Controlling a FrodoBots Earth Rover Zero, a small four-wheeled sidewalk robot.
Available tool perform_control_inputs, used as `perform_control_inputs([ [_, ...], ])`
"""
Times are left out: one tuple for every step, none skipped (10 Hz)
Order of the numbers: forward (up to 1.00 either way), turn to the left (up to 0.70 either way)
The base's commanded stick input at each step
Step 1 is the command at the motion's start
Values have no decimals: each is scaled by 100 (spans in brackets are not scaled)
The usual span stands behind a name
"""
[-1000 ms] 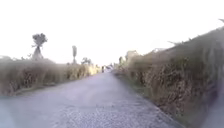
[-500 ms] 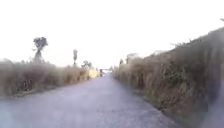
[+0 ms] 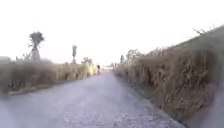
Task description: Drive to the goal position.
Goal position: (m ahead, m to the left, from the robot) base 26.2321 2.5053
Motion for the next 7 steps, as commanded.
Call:
perform_control_inputs([
  [100,0],
  [100,0],
  [100,0],
  [100,0],
  [100,0],
  [100,-19],
  [100,0],
])
